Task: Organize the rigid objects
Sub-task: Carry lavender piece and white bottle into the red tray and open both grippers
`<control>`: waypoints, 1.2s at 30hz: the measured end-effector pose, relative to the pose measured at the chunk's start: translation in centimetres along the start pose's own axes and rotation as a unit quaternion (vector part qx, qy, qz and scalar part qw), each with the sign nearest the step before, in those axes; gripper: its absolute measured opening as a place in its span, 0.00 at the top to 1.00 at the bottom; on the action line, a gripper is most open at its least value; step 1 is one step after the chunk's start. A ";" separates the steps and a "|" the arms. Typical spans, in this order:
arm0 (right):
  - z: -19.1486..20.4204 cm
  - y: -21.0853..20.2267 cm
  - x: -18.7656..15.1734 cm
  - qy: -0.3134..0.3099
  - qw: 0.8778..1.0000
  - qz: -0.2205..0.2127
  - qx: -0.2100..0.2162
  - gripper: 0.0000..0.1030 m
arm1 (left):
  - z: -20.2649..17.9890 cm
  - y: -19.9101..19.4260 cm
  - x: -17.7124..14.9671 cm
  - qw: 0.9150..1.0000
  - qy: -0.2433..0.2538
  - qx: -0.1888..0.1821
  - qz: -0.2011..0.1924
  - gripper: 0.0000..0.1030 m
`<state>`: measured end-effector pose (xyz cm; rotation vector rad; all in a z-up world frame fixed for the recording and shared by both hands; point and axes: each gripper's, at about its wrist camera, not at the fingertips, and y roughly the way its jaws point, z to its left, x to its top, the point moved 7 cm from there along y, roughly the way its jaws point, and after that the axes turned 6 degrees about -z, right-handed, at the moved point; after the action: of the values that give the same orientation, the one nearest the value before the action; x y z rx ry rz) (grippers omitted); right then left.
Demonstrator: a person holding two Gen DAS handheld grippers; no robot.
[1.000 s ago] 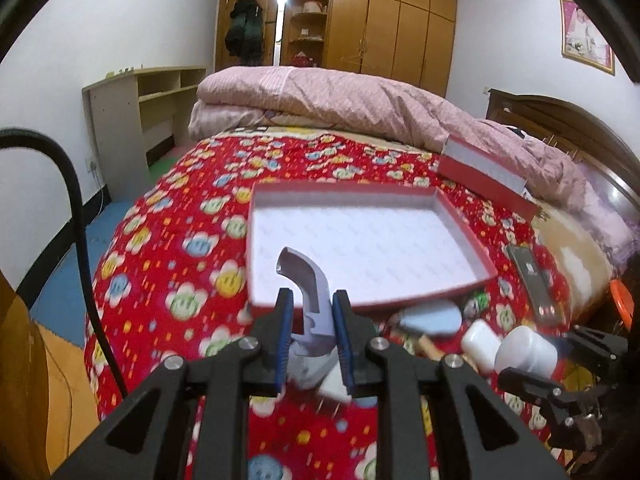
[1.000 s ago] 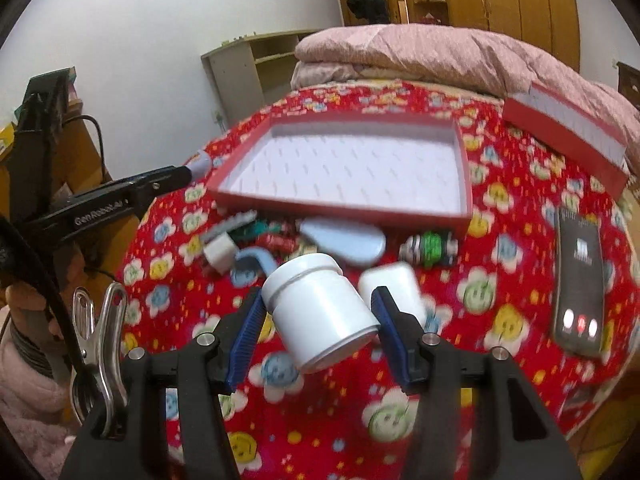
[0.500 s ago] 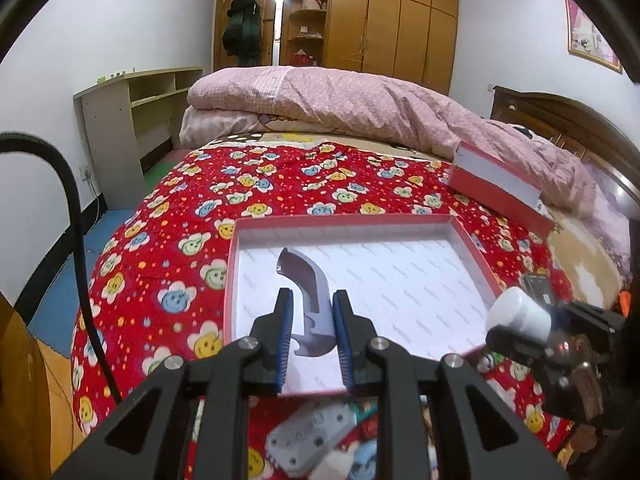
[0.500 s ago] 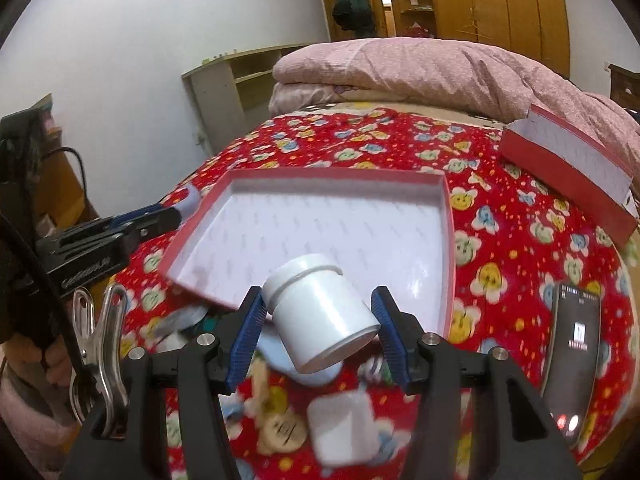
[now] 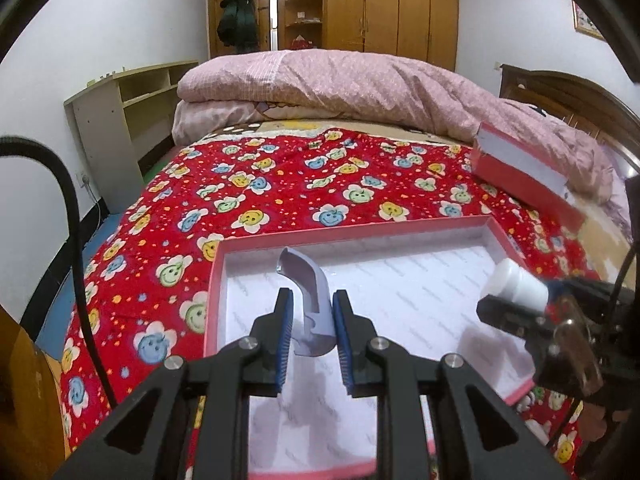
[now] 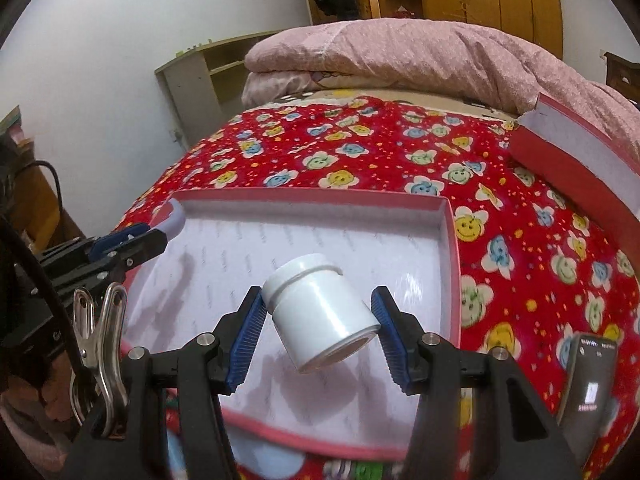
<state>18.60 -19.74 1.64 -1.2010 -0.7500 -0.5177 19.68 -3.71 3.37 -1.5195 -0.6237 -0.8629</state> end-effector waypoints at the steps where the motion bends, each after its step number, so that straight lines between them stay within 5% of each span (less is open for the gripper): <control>1: -0.1 0.3 0.1 0.001 1.000 0.001 -0.002 0.46 | 0.0 0.3 0.0 1.000 -0.001 -0.001 0.003 0.80; 23: -1.9 4.9 0.7 0.011 0.999 0.022 -0.023 0.46 | 0.4 6.0 -1.2 0.998 -0.017 -0.009 0.058 0.79; 28: -2.1 4.7 0.8 0.018 0.999 0.020 -0.028 0.46 | 0.2 5.6 -1.1 0.998 -0.014 -0.008 0.054 0.58; 36: -2.2 3.0 1.7 0.006 0.999 -0.004 -0.046 0.34 | 0.7 4.2 -0.6 0.999 -0.025 -0.003 0.046 0.50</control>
<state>22.41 -20.89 0.67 -1.2796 -0.7268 -0.5698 22.81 -3.50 0.47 -1.5665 -0.5835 -0.7588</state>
